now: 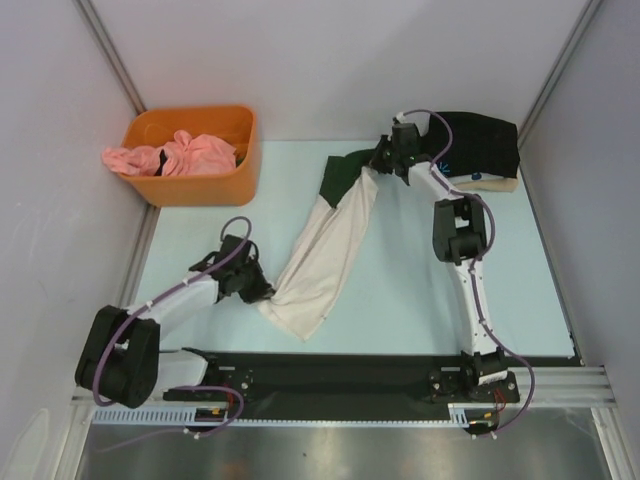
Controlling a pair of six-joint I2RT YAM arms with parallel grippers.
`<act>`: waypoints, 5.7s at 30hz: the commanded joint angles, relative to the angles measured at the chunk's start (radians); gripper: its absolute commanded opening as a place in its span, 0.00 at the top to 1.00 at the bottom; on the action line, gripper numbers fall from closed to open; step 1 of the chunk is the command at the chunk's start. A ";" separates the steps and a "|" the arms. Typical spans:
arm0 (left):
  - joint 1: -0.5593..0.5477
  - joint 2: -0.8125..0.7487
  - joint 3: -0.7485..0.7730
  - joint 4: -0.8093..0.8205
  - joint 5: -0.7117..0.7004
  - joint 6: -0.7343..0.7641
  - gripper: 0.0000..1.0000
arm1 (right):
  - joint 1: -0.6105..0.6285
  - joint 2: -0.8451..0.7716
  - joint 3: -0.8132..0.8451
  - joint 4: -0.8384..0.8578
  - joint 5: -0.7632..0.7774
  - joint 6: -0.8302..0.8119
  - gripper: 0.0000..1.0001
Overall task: Fold and stack the t-shirts
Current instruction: Fold the tshirt
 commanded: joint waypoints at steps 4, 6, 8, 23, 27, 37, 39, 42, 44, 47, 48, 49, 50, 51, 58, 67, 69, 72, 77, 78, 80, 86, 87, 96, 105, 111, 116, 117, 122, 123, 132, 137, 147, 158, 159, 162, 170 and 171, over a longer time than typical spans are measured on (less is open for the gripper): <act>-0.286 -0.103 -0.089 0.075 0.073 -0.309 1.00 | 0.001 0.310 0.443 0.060 -0.151 -0.049 1.00; -0.354 -0.080 -0.074 0.099 0.053 -0.350 1.00 | 0.008 0.304 0.400 0.145 -0.148 -0.051 1.00; -0.432 -0.048 -0.026 0.091 0.033 -0.389 0.99 | 0.012 0.307 0.391 0.233 -0.152 -0.083 0.97; -0.697 -0.073 0.371 -0.351 -0.291 -0.288 0.09 | 0.001 -0.139 0.169 0.161 0.059 -0.267 0.00; -0.561 -0.159 0.348 -0.334 -0.288 -0.121 0.14 | 0.027 -0.449 -0.102 -0.036 0.111 -0.247 0.00; -0.208 0.062 0.391 -0.022 -0.119 0.122 0.19 | 0.156 -1.153 -0.986 -0.134 0.104 -0.071 0.00; -0.168 0.162 0.493 0.019 -0.078 0.134 0.23 | 0.187 -1.259 -1.121 -0.164 0.121 -0.030 0.00; -0.134 0.380 0.698 0.054 -0.056 0.160 0.26 | 0.254 -1.468 -1.274 -0.177 0.144 0.046 0.00; -0.123 0.559 0.821 0.033 -0.056 0.168 0.27 | 0.323 -1.615 -1.334 -0.186 0.173 0.073 0.00; -0.112 0.760 1.035 0.008 -0.064 0.166 0.28 | 0.400 -1.771 -1.423 -0.218 0.193 0.118 0.00; -0.109 0.810 1.131 -0.016 -0.093 0.162 0.28 | 0.414 -1.799 -1.452 -0.239 0.188 0.142 0.00; -0.105 0.851 1.177 -0.027 -0.099 0.160 0.29 | 0.432 -1.821 -1.459 -0.253 0.193 0.149 0.01; -0.102 0.892 1.223 -0.033 -0.098 0.160 0.29 | 0.475 -1.844 -1.463 -0.272 0.199 0.153 0.02; -0.098 0.978 1.314 -0.044 -0.098 0.157 0.30 | 0.495 -1.881 -1.462 -0.323 0.210 0.161 0.02; -0.083 1.197 1.578 -0.227 -0.133 0.097 0.34 | 0.566 -2.023 -1.396 -0.520 0.352 0.175 0.01; -0.060 0.896 1.207 -0.018 -0.280 0.122 0.27 | 0.567 -2.040 -1.382 -0.608 0.392 0.159 0.00; -0.051 0.896 1.224 -0.035 -0.279 0.149 0.27 | 0.566 -2.036 -1.401 -0.602 0.386 0.165 0.01; -0.040 0.927 1.245 -0.044 -0.231 0.168 0.28 | 0.567 -2.042 -1.419 -0.589 0.385 0.175 0.01; -0.040 0.974 1.225 0.026 -0.167 0.176 0.30 | 0.566 -2.047 -1.416 -0.595 0.383 0.184 0.01; -0.040 1.000 1.233 0.040 -0.153 0.174 0.31 | 0.566 -2.051 -1.413 -0.602 0.386 0.182 0.01; -0.040 1.022 1.242 0.059 -0.116 0.174 0.31 | 0.566 -2.057 -1.407 -0.618 0.391 0.182 0.01; -0.042 1.075 1.253 0.109 -0.085 0.142 0.37 | 0.566 -2.080 -1.404 -0.632 0.391 0.190 0.01; -0.042 1.080 1.253 0.125 -0.084 0.137 0.41 | 0.566 -2.082 -1.404 -0.634 0.389 0.192 0.01; -0.040 1.152 1.369 0.108 -0.084 0.111 1.00 | 0.567 -2.073 -1.416 -0.626 0.383 0.188 0.01; 0.009 1.289 1.936 -0.089 -0.375 0.306 1.00 | 0.566 -2.060 -1.393 -0.657 0.391 0.192 0.01; 0.026 1.217 1.894 -0.016 -0.363 0.356 0.45 | 0.566 -2.034 -1.411 -0.637 0.378 0.190 0.01; 0.023 1.044 1.818 -0.090 -0.337 0.349 0.00 | 0.572 -1.973 -1.428 -0.634 0.339 0.239 0.01; 0.024 1.010 1.799 -0.102 -0.332 0.347 0.00 | 0.584 -1.961 -1.436 -0.634 0.334 0.250 0.01; 0.024 0.728 1.594 -0.274 -0.309 0.312 0.00 | 0.698 -1.870 -1.508 -0.608 0.354 0.409 0.00; 0.024 0.682 1.539 -0.294 -0.302 0.294 0.00 | 0.727 -1.858 -1.537 -0.571 0.369 0.432 0.00; 0.004 0.033 0.590 -0.265 -0.185 0.199 0.04 | 0.853 -1.608 -1.644 -0.171 0.418 0.462 0.14; -0.005 -0.205 0.255 -0.236 -0.144 0.179 0.07 | 0.844 -1.464 -1.658 0.004 0.423 0.439 0.26; -0.048 -0.362 0.087 -0.256 -0.119 0.153 0.11 | 0.799 -1.198 -1.582 0.072 0.423 0.373 0.77; -0.109 -0.371 0.169 -0.358 -0.210 0.166 0.12 | 0.903 -1.664 -1.529 -0.572 0.566 0.514 0.66; -0.115 -0.373 0.167 -0.363 -0.213 0.163 0.12 | 0.908 -1.727 -1.554 -0.595 0.535 0.536 0.38; -0.166 -0.382 0.136 -0.351 -0.222 0.122 0.12 | 0.940 -1.802 -1.608 -0.693 0.545 0.647 0.04; -0.348 -0.301 -0.025 -0.121 -0.176 0.013 0.18 | 0.995 -1.648 -1.475 -0.631 0.653 0.569 0.05; -0.353 -0.290 -0.040 -0.055 -0.168 0.013 0.20 | 0.995 -1.611 -1.423 -0.626 0.664 0.552 0.05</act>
